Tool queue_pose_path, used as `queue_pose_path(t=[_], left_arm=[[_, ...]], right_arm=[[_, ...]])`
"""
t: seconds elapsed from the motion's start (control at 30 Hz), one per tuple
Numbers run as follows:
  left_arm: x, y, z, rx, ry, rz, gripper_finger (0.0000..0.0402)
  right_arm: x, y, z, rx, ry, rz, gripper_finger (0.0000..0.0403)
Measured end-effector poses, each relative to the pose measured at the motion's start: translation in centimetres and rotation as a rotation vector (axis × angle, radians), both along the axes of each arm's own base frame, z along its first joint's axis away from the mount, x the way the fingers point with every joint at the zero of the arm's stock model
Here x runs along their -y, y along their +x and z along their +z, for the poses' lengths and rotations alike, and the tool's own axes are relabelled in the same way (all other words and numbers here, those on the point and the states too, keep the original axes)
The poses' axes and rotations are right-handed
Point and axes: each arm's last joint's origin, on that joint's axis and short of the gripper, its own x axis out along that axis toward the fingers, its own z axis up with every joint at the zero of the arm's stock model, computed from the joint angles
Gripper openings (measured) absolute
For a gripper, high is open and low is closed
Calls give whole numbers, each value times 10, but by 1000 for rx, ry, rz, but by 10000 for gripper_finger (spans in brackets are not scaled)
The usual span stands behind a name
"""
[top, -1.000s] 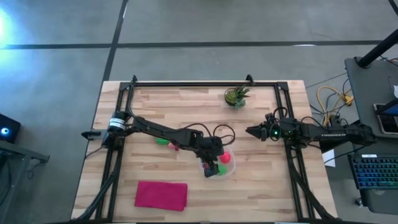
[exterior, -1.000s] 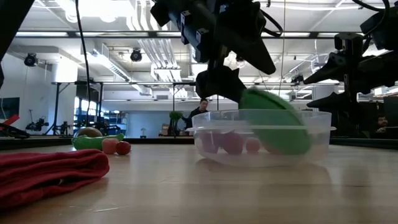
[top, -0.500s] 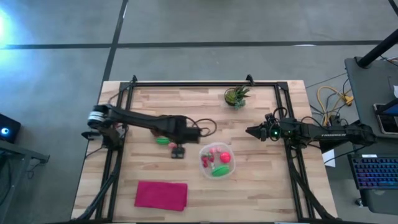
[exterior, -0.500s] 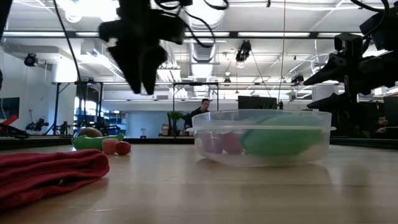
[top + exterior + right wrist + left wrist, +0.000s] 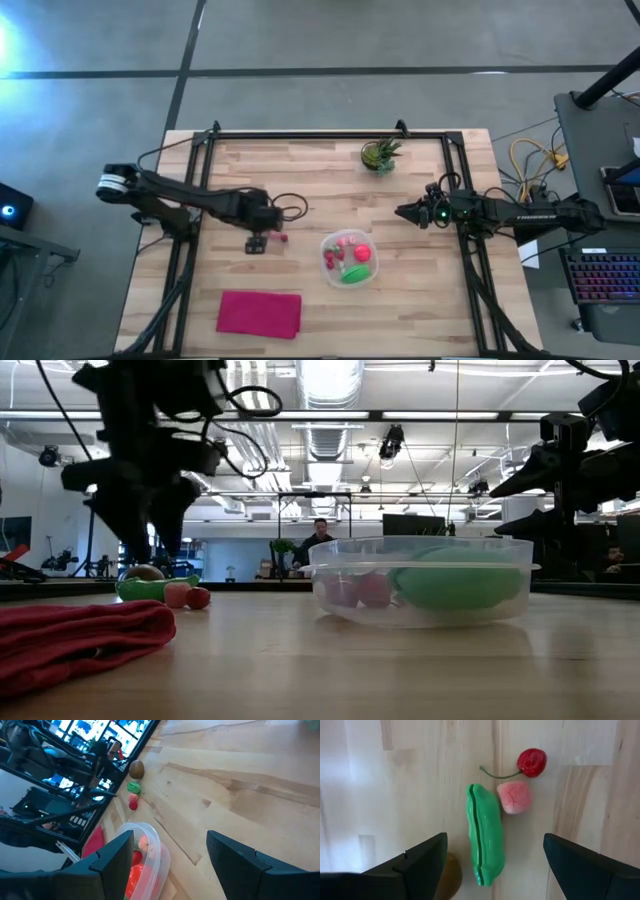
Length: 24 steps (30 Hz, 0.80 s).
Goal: Pick and placing Produce into tupperware
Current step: Put the green pea into the container
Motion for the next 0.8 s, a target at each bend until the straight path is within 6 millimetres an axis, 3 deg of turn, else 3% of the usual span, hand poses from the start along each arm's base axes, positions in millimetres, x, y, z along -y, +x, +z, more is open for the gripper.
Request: queue_pose_path(t=[0.2, 0.5, 0.67, 0.8], left_arm=[[-4, -16, -22, -22, -25, 34, 315], [-10, -10, -48, -87, -24, 66, 315], [-11, -7, -53, -109, -61, 63, 312], [-12, -6, -52, -105, -70, 62, 287]], right_arm=[[0, 0, 0, -1, -5, 2, 242], [0, 0, 0, 0, -5, 1, 242], [0, 0, 0, 2, 10, -4, 242], [0, 0, 0, 2, 12, -4, 242]])
